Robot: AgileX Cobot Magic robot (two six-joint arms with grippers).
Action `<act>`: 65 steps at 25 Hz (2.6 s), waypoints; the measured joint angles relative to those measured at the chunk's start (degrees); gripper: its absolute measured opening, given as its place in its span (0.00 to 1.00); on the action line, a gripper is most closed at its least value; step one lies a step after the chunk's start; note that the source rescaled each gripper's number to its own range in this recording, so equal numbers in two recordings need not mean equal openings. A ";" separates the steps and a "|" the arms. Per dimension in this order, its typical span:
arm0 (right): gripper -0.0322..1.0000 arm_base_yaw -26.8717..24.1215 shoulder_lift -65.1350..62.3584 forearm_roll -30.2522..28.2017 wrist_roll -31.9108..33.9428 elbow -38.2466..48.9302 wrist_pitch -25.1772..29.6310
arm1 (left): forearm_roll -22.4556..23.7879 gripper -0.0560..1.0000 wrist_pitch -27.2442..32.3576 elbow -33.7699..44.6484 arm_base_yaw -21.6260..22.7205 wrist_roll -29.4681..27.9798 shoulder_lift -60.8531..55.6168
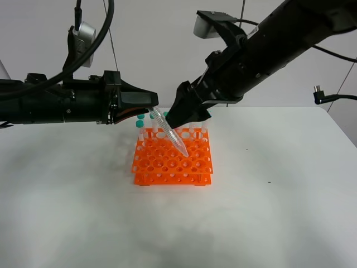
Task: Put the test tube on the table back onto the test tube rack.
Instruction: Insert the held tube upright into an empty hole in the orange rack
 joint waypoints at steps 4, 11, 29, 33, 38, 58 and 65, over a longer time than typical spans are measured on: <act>1.00 -0.52 0.00 -15.13 12.89 -1.92 3.98 | 0.00 0.05 -0.28 0.00 0.00 0.00 0.00; 1.00 -13.26 0.00 -19.23 18.71 -2.09 9.26 | 0.00 0.05 -1.12 0.00 0.00 0.04 0.00; 1.00 -35.59 -8.50 -20.11 15.96 6.43 15.83 | 0.00 0.05 -1.25 0.00 0.00 0.04 0.00; 1.00 -35.59 -20.79 -20.11 15.96 17.82 15.88 | 0.00 0.05 -1.20 0.00 0.00 0.04 0.00; 1.00 -35.59 -38.74 -20.11 16.01 33.50 16.04 | 0.00 0.05 -1.20 0.00 0.00 0.04 0.00; 1.00 -34.71 -78.56 -20.09 22.76 52.30 5.79 | 0.00 0.05 -1.20 0.00 0.00 0.04 0.00; 1.00 -29.11 -84.60 -20.09 22.76 52.30 5.67 | 0.00 0.05 -1.20 0.00 0.00 0.04 0.00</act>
